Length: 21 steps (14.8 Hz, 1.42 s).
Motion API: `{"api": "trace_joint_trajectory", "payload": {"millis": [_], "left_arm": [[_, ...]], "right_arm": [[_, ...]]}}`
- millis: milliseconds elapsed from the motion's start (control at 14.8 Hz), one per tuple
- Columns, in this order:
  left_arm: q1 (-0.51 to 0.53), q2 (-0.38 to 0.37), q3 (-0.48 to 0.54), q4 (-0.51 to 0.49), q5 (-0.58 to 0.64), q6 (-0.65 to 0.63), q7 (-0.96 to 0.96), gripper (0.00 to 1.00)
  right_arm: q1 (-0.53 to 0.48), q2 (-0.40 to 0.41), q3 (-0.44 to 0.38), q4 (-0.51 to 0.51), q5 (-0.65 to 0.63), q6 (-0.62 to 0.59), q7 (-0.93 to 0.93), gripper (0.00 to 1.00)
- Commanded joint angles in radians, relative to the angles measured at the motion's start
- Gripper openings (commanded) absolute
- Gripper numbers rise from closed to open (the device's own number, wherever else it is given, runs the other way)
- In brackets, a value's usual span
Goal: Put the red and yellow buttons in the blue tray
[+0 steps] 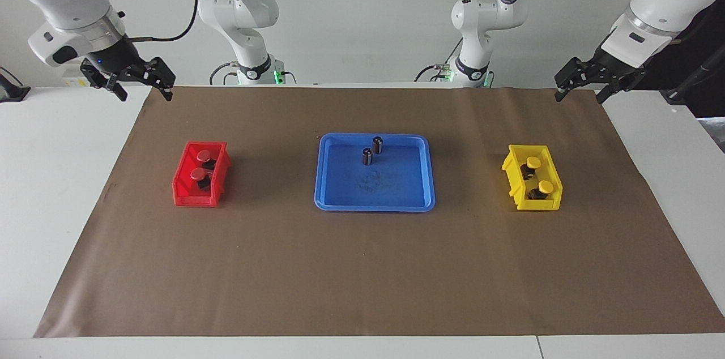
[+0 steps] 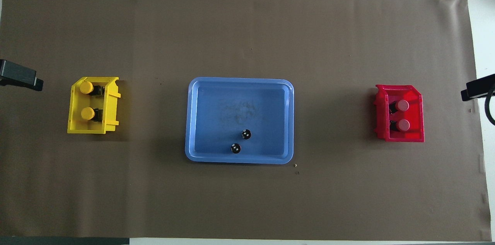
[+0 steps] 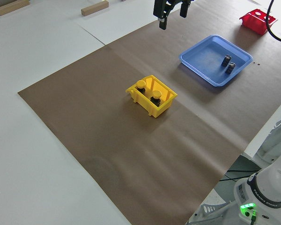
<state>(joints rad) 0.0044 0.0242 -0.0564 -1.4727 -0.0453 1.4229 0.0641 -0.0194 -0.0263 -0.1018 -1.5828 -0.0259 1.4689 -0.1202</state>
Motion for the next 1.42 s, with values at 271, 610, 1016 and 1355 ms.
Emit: {"api": "trace_joint_trajectory", "payload": {"millis": [271, 610, 1016, 1355], "left_arm": [[0.005, -0.032, 0.000, -0.038, -0.007, 0.014, 0.007, 1.00], [0.006, -0.032, 0.000, -0.038, -0.007, 0.014, 0.007, 1.00], [0.006, -0.032, 0.000, -0.038, -0.007, 0.014, 0.007, 1.00], [0.006, -0.032, 0.000, -0.038, -0.007, 0.014, 0.007, 1.00]], "right_arm": [[-0.005, -0.009, 0.005, -0.003, -0.008, -0.009, 0.013, 1.00], [-0.002, -0.010, 0.005, -0.011, -0.008, 0.001, 0.004, 0.99], [0.012, -0.078, 0.007, -0.205, 0.007, 0.227, 0.004, 0.60], [0.009, -0.011, 0.005, -0.312, 0.033, 0.418, -0.002, 0.60]]}}
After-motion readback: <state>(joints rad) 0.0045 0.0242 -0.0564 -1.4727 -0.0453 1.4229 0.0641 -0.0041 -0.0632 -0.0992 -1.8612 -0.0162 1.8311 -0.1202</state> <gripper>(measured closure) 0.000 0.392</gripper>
